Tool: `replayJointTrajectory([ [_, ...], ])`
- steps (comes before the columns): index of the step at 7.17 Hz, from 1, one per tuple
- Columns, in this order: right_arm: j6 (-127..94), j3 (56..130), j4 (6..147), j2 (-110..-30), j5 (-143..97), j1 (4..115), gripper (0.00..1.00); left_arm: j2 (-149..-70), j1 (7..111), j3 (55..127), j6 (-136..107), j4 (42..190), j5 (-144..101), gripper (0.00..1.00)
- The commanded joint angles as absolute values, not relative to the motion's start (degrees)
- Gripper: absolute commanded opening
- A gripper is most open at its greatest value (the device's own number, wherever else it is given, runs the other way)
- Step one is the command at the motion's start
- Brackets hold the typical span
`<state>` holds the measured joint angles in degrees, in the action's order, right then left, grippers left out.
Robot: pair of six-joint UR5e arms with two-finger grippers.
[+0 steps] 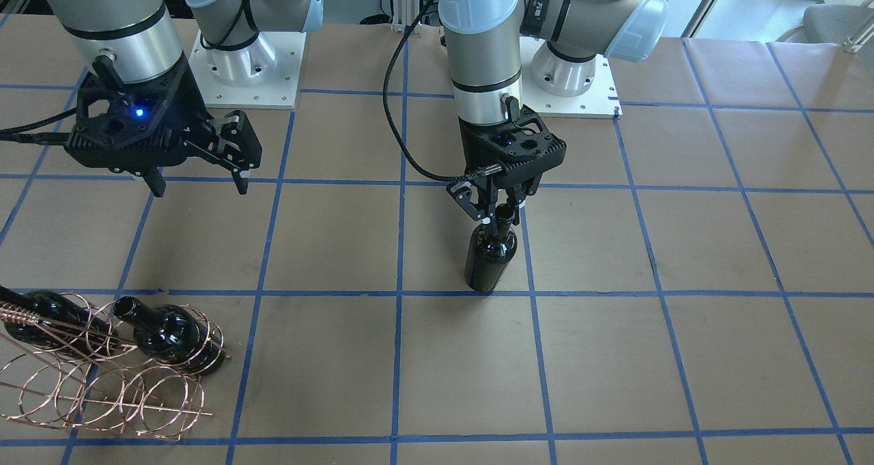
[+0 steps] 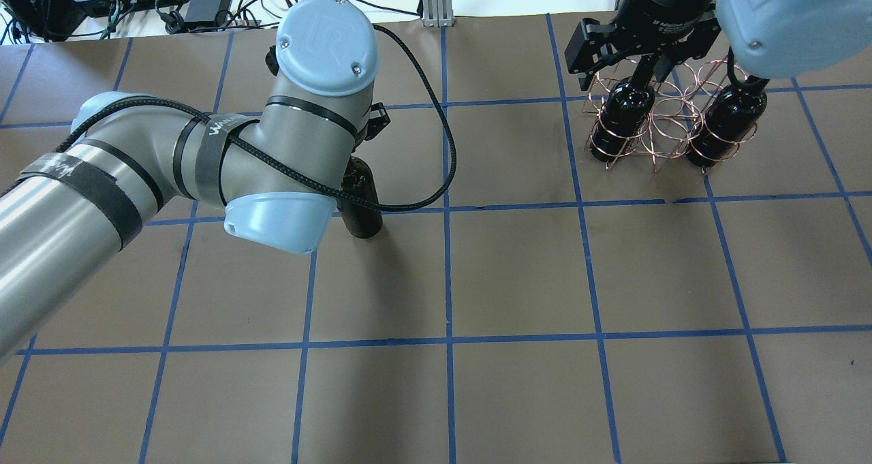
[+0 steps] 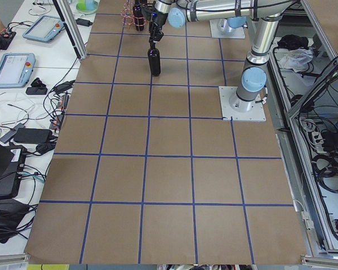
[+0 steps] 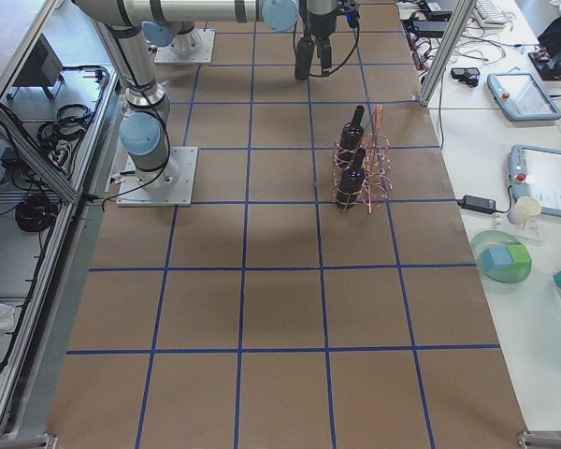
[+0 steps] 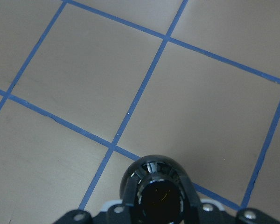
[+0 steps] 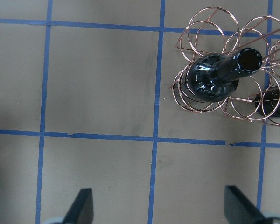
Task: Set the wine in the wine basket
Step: 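Lower the bottle upright onto the table and open the left gripper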
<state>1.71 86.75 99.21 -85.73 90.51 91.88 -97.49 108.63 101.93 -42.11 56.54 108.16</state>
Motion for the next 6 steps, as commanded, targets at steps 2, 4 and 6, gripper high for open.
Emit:
replayJointTrajectory([
  [2,2.1,86.7,99.1,-85.7,90.5,91.8,1.0,-97.7,108.6,101.9,-42.2,56.3,107.8,0.0],
  [4,3.2,86.7,100.1,-85.8,90.8,91.9,1.0,-97.8,108.6,101.7,-42.2,56.1,107.8,0.0],
  [6,3.3,86.7,100.7,-85.7,90.4,92.0,1.0,-98.0,108.6,101.4,-42.2,56.1,107.8,0.0],
])
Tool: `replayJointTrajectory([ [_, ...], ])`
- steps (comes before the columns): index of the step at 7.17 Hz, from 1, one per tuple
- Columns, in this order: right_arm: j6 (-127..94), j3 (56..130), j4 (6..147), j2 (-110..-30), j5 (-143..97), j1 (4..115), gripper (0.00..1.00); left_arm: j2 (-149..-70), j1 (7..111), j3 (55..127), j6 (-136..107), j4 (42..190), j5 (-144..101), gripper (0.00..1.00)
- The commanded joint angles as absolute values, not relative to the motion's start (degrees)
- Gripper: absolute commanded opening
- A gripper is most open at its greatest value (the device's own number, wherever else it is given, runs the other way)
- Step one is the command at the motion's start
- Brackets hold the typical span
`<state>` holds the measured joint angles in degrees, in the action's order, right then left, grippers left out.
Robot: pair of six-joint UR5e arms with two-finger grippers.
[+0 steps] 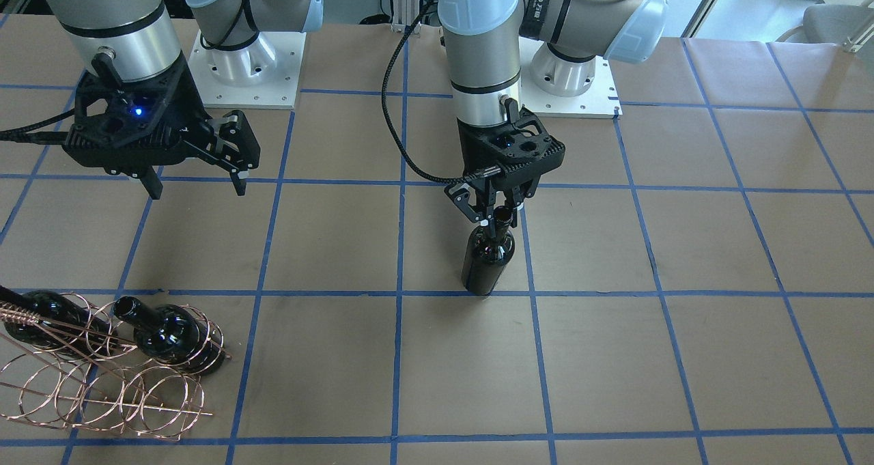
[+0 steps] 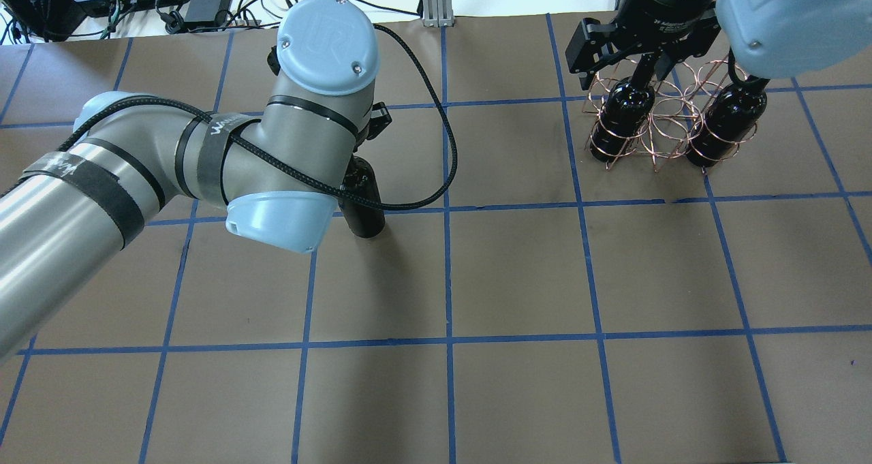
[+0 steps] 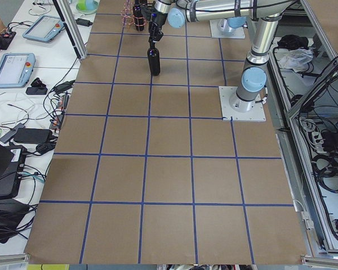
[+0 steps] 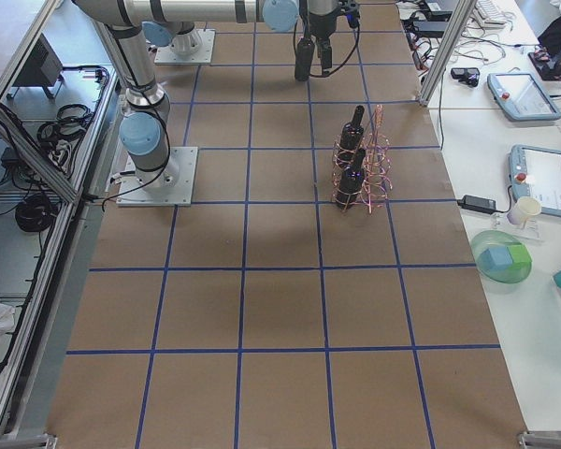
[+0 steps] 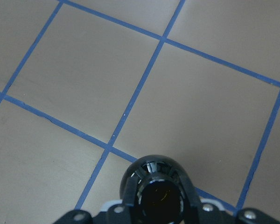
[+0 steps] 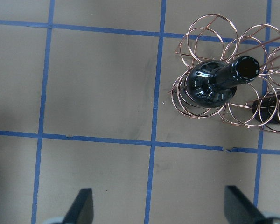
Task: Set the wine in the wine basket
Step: 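Lower the bottle upright onto the table and open the left gripper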
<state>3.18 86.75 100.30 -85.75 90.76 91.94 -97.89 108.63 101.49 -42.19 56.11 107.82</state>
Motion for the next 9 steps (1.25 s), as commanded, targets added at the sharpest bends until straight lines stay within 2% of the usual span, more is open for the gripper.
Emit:
replayJointTrajectory([
  [1,3.2,86.8,100.6,-85.5,90.4,92.0,1.0,-98.3,108.6,101.4,-42.2,55.9,107.8,0.0],
  [9,3.2,87.0,99.7,-84.3,90.2,92.2,1.0,-99.1,109.0,101.2,-42.8,54.8,107.4,0.0],
])
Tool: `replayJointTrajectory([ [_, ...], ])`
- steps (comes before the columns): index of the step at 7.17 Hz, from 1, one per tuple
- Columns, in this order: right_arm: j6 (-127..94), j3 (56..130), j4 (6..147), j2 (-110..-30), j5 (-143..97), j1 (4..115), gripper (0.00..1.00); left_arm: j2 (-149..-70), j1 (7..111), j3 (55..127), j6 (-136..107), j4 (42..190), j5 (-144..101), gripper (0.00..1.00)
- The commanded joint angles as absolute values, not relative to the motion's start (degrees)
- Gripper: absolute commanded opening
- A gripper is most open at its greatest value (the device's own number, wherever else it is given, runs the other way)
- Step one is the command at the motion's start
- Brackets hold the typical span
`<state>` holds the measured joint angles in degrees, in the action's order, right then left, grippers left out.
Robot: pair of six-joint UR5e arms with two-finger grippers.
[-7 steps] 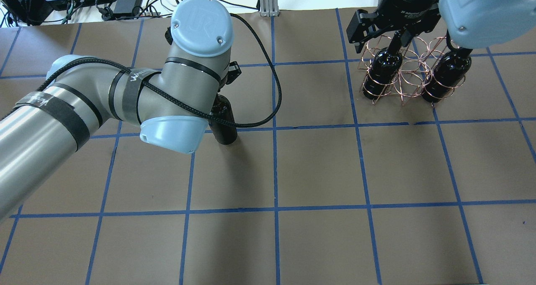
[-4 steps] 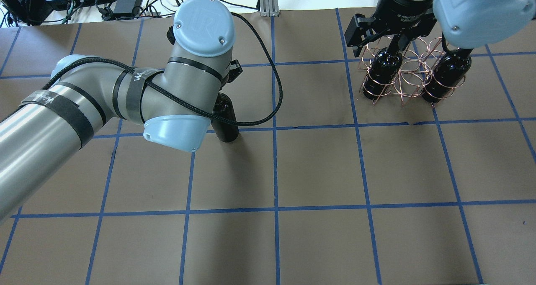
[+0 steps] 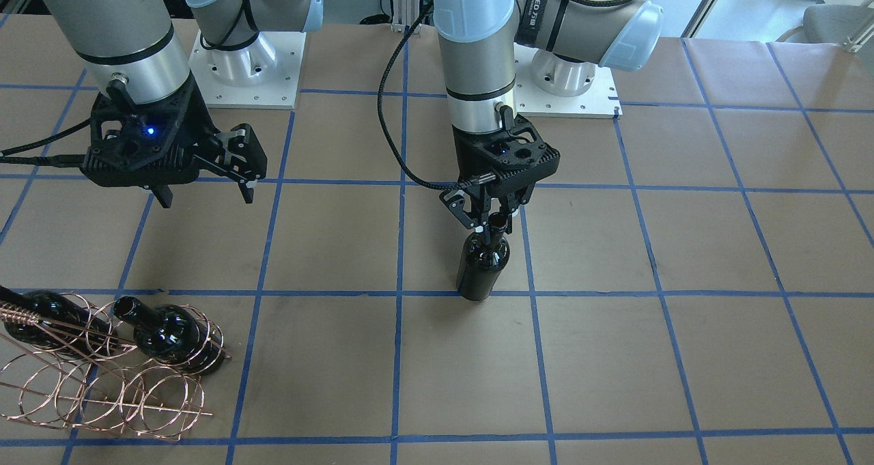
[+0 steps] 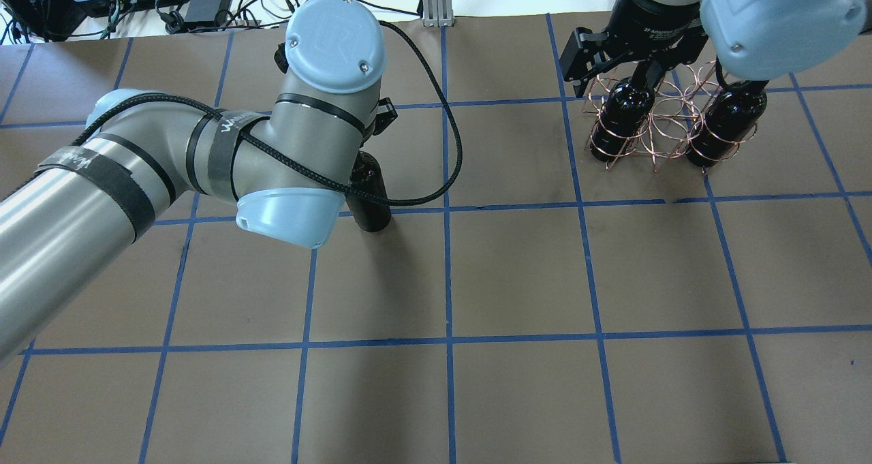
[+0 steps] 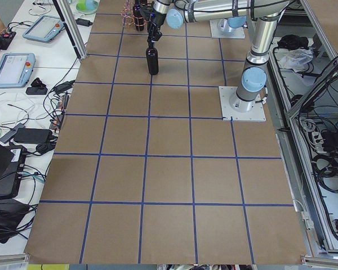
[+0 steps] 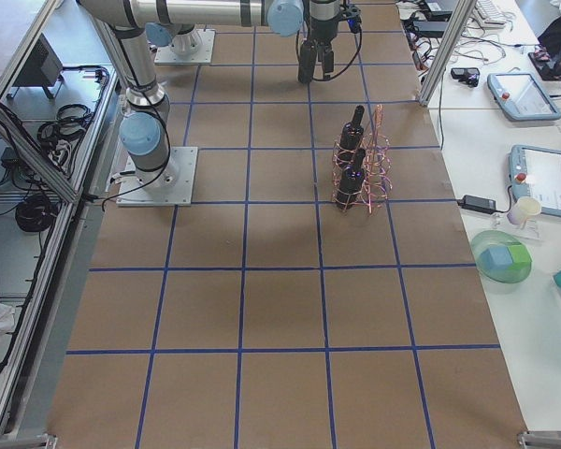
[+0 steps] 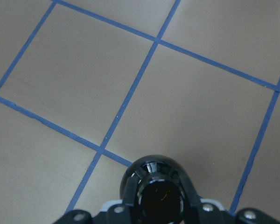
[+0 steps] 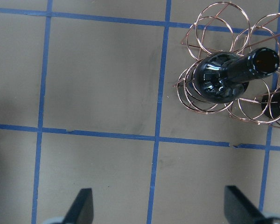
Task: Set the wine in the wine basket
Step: 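Lower the bottle upright onto the table and open the left gripper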
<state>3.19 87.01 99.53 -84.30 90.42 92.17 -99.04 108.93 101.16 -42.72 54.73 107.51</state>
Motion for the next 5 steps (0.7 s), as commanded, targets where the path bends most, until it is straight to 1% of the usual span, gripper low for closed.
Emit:
replayJointTrajectory([
  [1,3.2,87.0,99.6,-84.3,90.2,92.2,1.0,-99.1,109.0,101.2,-42.7,54.9,107.4,0.0],
  [2,3.2,87.0,99.8,-84.4,90.3,92.2,1.0,-99.1,109.0,101.2,-42.7,55.0,107.4,0.16],
  [3,3.2,87.0,99.6,-84.4,90.1,92.2,1.0,-99.1,109.0,101.2,-42.7,55.2,107.4,0.48],
  [4,2.6,87.0,99.4,-84.4,90.3,92.2,1.0,-99.1,109.1,101.2,-42.7,55.1,107.3,0.65],
  [5,2.4,87.0,99.3,-84.4,90.9,92.2,1.0,-99.1,109.1,101.2,-42.6,55.1,106.1,0.69],
])
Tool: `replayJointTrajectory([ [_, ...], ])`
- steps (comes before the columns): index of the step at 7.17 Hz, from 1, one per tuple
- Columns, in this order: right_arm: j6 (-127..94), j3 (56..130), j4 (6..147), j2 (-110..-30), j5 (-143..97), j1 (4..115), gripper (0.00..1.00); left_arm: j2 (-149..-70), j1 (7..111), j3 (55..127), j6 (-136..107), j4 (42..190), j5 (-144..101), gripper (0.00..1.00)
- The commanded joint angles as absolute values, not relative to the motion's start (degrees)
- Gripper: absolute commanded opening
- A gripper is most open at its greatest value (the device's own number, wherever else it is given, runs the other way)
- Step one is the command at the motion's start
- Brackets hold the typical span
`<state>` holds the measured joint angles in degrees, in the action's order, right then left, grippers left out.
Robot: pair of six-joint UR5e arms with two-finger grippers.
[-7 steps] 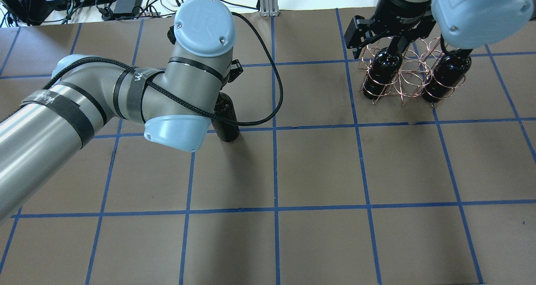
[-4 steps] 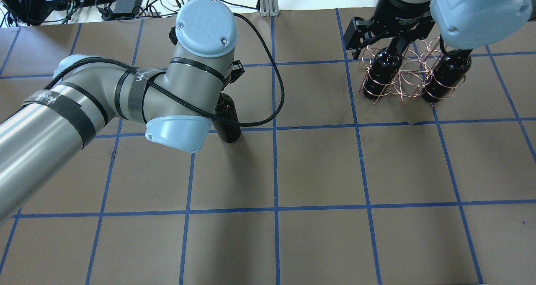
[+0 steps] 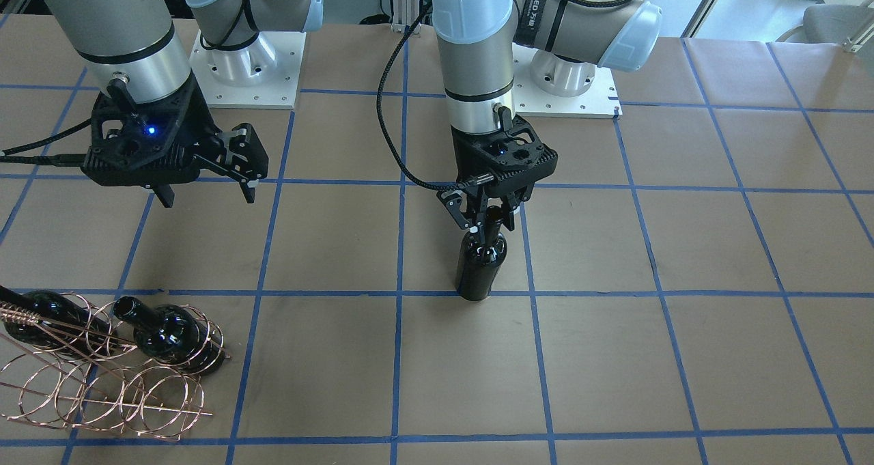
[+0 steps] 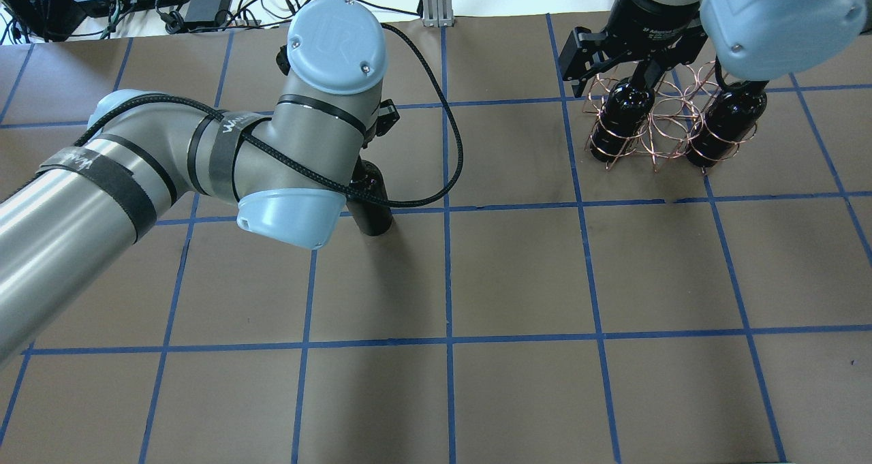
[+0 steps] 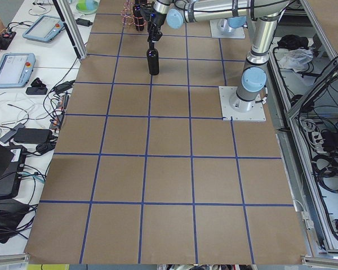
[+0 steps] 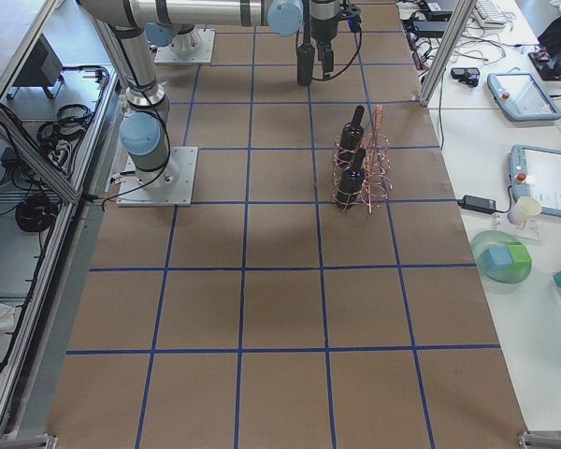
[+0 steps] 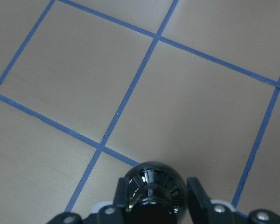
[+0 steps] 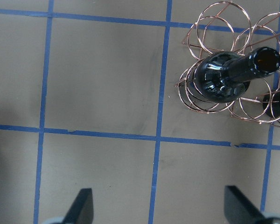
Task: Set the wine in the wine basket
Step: 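Lower the bottle upright onto the table and open the left gripper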
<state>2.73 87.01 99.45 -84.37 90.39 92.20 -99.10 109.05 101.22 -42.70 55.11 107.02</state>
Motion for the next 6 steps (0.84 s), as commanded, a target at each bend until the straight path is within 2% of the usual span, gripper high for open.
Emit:
replayJointTrajectory([
  [1,2.3,87.0,99.5,-84.4,91.1,92.3,1.0,-99.0,109.1,101.0,-42.0,54.8,105.9,0.71],
  [3,2.5,87.0,99.5,-84.3,91.0,92.3,1.0,-97.4,108.5,97.4,-39.5,57.2,103.1,0.76],
  [5,0.5,87.0,98.7,-85.0,91.0,92.3,1.0,-96.2,103.7,85.6,-27.4,76.7,99.9,0.85],
  [6,-6.3,87.0,97.9,-85.4,91.2,92.3,1.0,-95.5,98.9,81.3,-19.0,86.0,96.5,0.86],
])
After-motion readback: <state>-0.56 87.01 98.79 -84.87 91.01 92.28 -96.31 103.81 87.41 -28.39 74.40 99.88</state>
